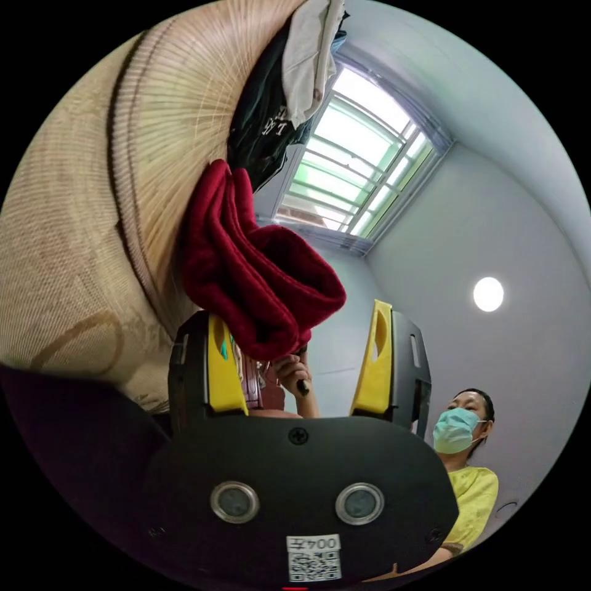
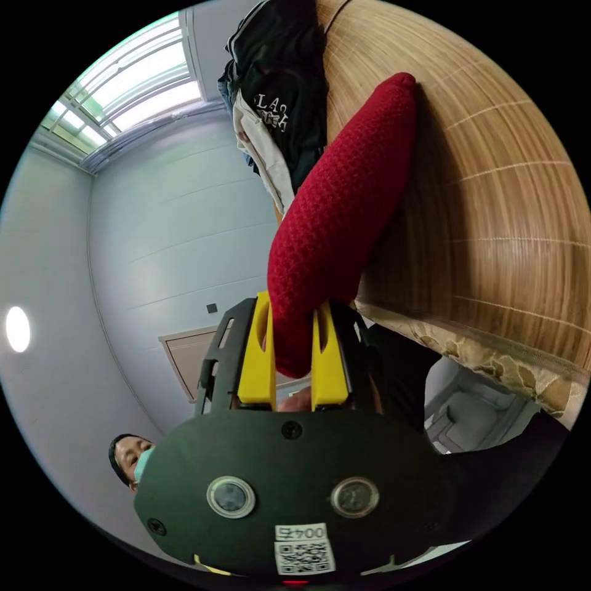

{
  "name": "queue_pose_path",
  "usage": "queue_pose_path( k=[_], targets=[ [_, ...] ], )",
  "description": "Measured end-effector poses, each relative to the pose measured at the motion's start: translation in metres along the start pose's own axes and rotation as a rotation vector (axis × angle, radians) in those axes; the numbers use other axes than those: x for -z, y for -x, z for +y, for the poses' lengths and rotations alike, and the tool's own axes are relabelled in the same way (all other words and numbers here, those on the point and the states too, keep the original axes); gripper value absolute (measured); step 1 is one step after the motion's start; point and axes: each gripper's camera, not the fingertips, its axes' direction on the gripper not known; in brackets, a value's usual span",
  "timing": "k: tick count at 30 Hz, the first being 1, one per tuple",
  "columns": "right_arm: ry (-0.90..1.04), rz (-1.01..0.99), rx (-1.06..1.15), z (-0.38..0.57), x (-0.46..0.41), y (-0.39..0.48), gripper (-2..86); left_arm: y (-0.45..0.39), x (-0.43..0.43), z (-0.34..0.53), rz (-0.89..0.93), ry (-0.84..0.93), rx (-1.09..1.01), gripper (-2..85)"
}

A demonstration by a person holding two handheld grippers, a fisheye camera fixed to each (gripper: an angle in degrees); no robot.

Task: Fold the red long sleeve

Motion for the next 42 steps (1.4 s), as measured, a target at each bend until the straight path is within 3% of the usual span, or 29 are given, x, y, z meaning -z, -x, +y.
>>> queue_pose_path(
  k=[6, 11, 15, 20, 24, 33, 36, 42],
  targets=[
    [0.020, 0.068, 0.016, 0.026, 0.029, -0.025, 9.0, -0.003, -0.014, -0.034, -0.127, 0.190, 0.036, 31.2],
    [0.055, 0.311, 0.044, 0.045, 0.033, -0.033, 11.6, -0.048, -0.051, -0.040, -0.540, 0.366, -0.064, 23.4],
    [0.080, 0.488, 0.077, 0.053, 0.049, -0.020, 15.9, -0.081, -0.058, -0.044, -0.681, 0.378, -0.117, 16.9],
    [-0.053, 0.373, 0.101, 0.036, 0.099, 0.000, 18.5, -0.134, -0.069, -0.059, -0.833, 0.400, -0.182, 13.6],
    [0.004, 0.246, 0.034, 0.008, 0.102, -0.013, 22.1, -0.177, -0.084, -0.072, -0.925, 0.439, -0.238, 13.2],
    [0.103, 0.183, 0.042, -0.014, 0.066, 0.012, 17.8, -0.285, -0.121, -0.109, -1.034, 0.509, -0.332, 12.5],
    [0.084, 0.341, 0.061, -0.010, 0.052, 0.040, 13.4, -0.335, -0.147, -0.114, -1.118, 0.540, -0.456, 11.6],
    [-0.010, 0.655, 0.271, 0.027, 0.039, 0.148, 9.9, -0.464, -0.253, -0.083, -1.290, 0.631, -0.925, 10.5]
  ],
)
